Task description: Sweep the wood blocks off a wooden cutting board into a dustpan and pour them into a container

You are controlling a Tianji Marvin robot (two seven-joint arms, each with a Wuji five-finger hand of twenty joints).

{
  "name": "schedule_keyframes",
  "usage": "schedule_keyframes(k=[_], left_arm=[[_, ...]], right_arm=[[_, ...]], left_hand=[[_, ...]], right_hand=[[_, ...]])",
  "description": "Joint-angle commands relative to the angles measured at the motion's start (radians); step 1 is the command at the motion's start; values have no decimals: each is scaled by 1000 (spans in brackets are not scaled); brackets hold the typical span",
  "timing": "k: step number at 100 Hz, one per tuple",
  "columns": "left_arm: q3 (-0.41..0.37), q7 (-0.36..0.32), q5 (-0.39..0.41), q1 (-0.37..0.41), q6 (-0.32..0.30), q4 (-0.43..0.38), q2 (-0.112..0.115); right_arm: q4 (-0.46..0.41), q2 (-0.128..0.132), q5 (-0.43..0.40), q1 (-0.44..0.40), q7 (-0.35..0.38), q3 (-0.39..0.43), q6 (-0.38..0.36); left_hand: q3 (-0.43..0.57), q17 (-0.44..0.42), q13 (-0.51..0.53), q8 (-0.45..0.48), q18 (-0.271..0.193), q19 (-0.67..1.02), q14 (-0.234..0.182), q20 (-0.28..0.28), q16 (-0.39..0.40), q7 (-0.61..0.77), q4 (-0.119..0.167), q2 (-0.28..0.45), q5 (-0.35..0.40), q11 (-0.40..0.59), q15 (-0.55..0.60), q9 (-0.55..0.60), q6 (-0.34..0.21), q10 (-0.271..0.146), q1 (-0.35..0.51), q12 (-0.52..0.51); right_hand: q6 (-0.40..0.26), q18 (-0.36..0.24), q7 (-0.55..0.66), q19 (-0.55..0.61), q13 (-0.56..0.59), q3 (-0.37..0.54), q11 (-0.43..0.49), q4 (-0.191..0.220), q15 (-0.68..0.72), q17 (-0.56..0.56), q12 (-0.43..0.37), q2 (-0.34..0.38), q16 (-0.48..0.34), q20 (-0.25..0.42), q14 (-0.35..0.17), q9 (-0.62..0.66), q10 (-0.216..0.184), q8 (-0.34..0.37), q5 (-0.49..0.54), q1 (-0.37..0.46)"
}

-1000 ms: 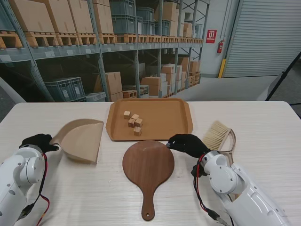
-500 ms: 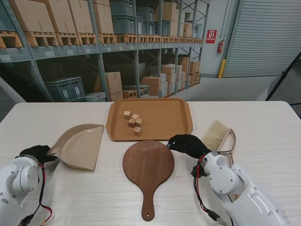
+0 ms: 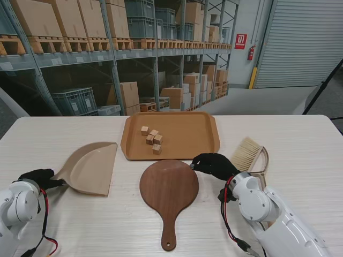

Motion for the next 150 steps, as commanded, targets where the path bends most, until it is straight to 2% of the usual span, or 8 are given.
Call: schedule_keyframes(k=[1,32,60,78,95,109,126,150], left_arm=[[-12,-12,11,18,-7,-20,0],[-80,48,21,83,-3,-109,-14],[-99,115,-48,111,-5,-241,-34],[-53,204,-97,88,-25,-302,-49],[36,277,-229,33,-26,-326,-68],[122,281,-405,-17,-12,-329,-82],[217,285,-538,-68,-21,-287,-93],[317,288,-678,-104,-34,-217,-107]], right_arm=[[-5,-2,0,-9,13,-1,4],[-4,-3,-1,-6,8,-1,1],[-7,-5,-3,2,1,0,-2],[-9,-8,-4,11,-14,-4,1],[-13,-15,1,24,-35,-11,8],[-20,-18,8,36,-40,-19,9],[-20,-21,14,55,-43,-30,2],[15,-31,50,93,-46,-63,12]], left_hand=[[11,-22,-35,-11,8,-11,27,-32,-1,-8,5,29,-21,47,-12,-44,24,12,-37,-5],[9,-77,-121,-15,-7,-40,35,-49,9,-72,0,35,-89,18,-52,-139,42,33,-154,1],[14,-99,-140,-7,1,-49,45,-58,27,-87,-1,42,-85,51,-45,-149,47,38,-168,34],[12,-115,-168,-34,13,-84,73,-82,8,-173,-2,55,-83,-68,-122,-177,32,58,-182,-10],[12,-121,-187,-61,50,-151,111,-122,-51,-237,-2,55,-66,-198,-261,-186,9,67,-191,-91],[12,-115,-194,-112,95,-229,154,-165,-132,-328,-2,47,-31,-348,-415,-180,-11,89,-196,-203],[11,-112,-223,-145,112,-293,184,-199,-198,-413,-3,40,-2,-507,-534,-210,-50,104,-187,-344],[12,-114,-267,-190,113,-342,208,-226,-269,-509,-4,35,55,-563,-625,-212,5,155,-186,-419]], right_hand=[[10,31,16,44,16,-32,25,-3,22,1,12,-8,18,16,4,26,6,11,23,32],[10,31,16,44,16,-36,25,-3,22,0,11,-3,17,15,4,26,7,10,23,29],[9,31,15,45,15,-37,23,-3,21,-1,10,-1,17,15,4,22,7,10,22,28],[8,33,13,43,11,-38,17,-4,20,-3,7,-3,17,14,4,8,7,9,16,19],[5,33,8,39,4,-33,2,-4,15,-9,-1,-5,15,13,4,-18,9,8,4,5],[3,34,8,37,4,-30,-1,-4,15,-9,-4,2,15,13,5,-23,9,8,3,3],[-3,36,3,32,-2,-34,-13,-6,10,-15,-13,12,14,12,1,-45,9,7,-11,-11],[-32,33,-21,-23,-40,-22,-56,-7,-30,-48,-52,20,-8,-5,-16,-103,5,-6,-72,-50]])
